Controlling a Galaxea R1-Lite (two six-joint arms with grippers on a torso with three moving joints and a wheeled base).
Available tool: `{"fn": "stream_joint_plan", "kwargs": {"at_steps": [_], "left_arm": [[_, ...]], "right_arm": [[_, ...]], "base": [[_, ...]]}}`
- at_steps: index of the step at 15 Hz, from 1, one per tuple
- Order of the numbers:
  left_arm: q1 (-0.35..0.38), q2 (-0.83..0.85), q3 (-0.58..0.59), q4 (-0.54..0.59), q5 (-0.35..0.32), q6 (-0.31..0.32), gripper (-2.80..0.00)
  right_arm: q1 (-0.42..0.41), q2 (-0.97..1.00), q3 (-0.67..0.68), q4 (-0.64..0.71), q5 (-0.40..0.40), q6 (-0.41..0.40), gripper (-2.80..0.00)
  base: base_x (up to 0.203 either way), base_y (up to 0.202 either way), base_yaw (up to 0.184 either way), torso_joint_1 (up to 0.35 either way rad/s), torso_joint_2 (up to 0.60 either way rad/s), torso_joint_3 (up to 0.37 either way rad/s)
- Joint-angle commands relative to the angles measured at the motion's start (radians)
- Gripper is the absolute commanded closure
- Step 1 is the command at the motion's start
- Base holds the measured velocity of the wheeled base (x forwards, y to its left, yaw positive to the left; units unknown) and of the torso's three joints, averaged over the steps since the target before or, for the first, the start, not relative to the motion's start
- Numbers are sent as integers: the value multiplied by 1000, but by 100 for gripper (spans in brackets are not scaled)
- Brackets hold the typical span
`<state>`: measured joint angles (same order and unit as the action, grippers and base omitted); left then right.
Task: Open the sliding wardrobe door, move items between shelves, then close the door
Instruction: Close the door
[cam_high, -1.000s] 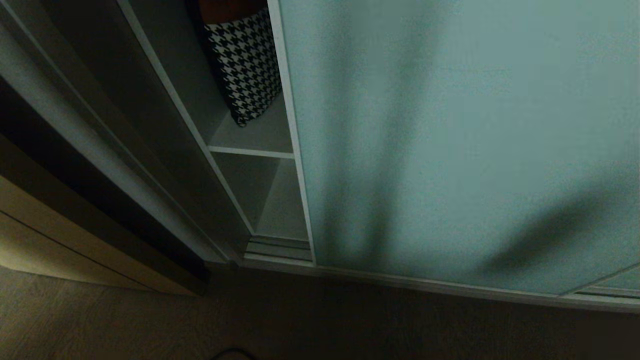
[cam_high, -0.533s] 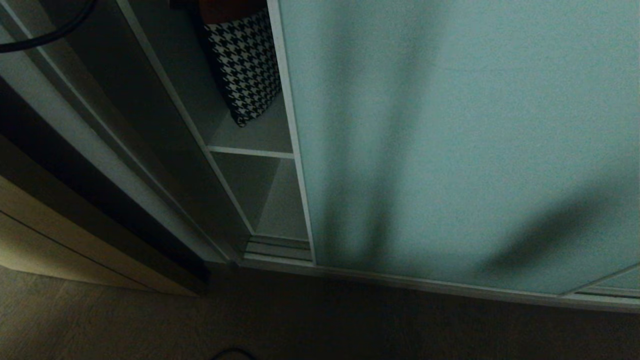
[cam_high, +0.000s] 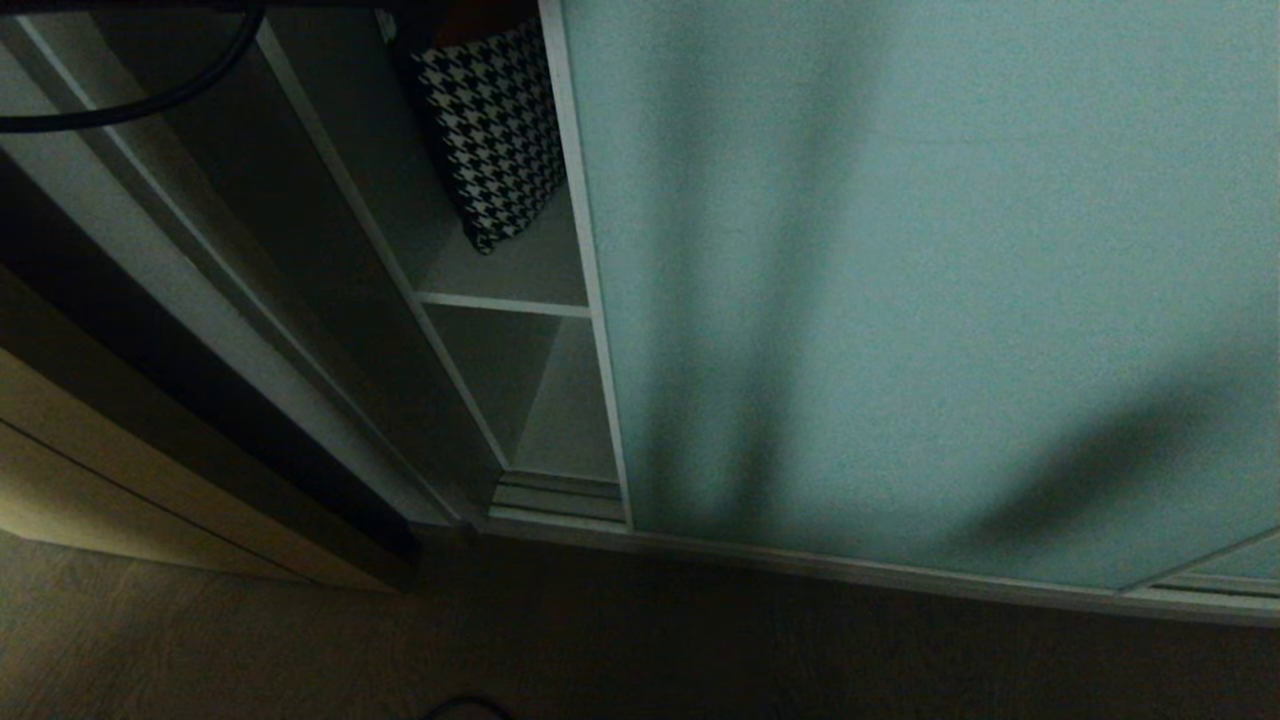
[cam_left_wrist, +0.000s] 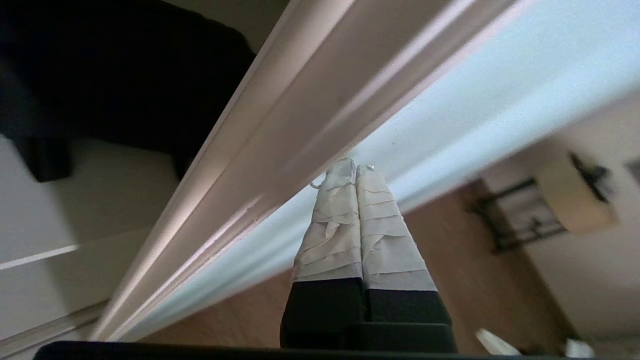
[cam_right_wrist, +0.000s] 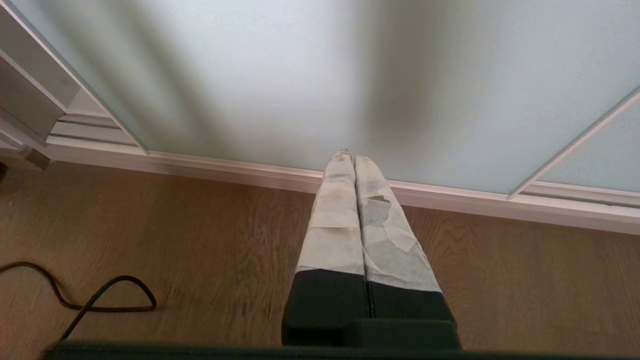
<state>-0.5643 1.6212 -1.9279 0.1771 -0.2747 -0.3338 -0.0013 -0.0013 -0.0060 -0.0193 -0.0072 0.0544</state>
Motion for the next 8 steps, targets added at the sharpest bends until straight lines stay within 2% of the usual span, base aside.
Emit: {"fn": "stream_joint_plan", "kwargs": {"at_steps": [1,3,8], "left_arm": [[1,2,0,-13,56,0,0],[1,2,1,-31,100,1,0],[1,-52,13,-30,152,1,0]], "right_arm": [[0,0,0,-1,0,1,0],[0,0,0,-1,0,0,0],[0,0,0,-1,0,0,0]], "base": [[0,0,0,0,0,0],[0,0,0,0,0,0],[0,0,0,0,0,0]]}}
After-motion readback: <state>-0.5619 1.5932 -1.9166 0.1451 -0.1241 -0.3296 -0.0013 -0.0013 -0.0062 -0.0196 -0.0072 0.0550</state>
